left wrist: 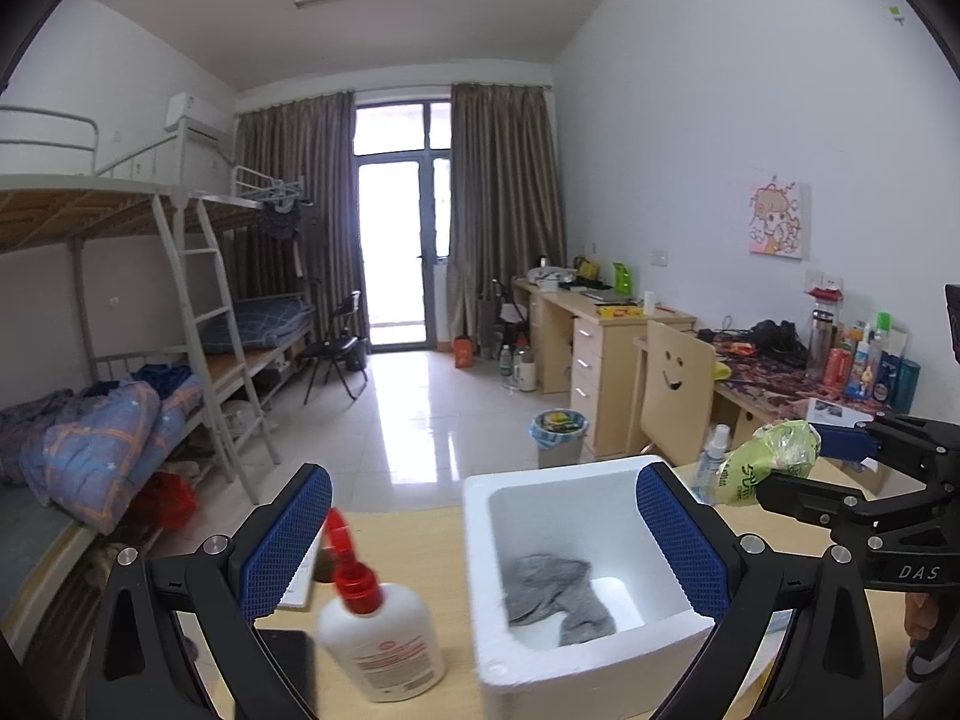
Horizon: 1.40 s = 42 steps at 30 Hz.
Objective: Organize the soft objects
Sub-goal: 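Lower the green wipe pack into the foam box and open the right gripper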
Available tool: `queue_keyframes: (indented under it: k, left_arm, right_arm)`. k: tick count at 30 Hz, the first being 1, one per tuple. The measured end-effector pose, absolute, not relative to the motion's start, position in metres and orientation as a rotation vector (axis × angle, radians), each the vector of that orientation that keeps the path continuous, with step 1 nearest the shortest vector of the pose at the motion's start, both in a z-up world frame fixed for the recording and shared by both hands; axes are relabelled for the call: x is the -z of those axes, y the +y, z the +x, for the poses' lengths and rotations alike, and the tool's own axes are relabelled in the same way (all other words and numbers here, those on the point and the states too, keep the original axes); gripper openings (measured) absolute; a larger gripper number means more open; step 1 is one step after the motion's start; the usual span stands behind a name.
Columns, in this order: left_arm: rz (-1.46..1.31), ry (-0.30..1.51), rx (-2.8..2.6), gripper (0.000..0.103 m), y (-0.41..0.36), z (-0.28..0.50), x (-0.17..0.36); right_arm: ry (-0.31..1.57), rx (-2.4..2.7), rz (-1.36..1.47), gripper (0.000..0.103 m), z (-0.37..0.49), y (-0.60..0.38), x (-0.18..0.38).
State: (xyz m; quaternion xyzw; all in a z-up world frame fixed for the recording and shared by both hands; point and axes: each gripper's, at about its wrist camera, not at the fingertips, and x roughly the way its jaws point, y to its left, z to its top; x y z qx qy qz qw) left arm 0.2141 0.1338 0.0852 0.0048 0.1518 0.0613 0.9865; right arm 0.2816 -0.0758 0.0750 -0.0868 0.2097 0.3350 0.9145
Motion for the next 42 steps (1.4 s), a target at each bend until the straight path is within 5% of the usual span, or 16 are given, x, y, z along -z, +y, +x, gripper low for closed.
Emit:
queue_keyframes:
  k: [27,34,42]
  left_arm:
    - [-0.015,0.294,-0.263,0.102,0.165,0.175,-0.084]
    - [-0.019,0.291,-0.265,0.102,0.167,0.172,-0.083]
    - [-0.022,0.289,-0.255,0.102,0.165,0.17,-0.084]
  right_arm:
    - [0.456,-0.797,-0.203,0.066,0.287,-0.032,-0.073]
    - [0.459,-0.762,-0.203,0.086,0.291,-0.027,-0.071]
    - [0.425,-0.783,-0.224,0.091,0.278,-0.027,-0.075]
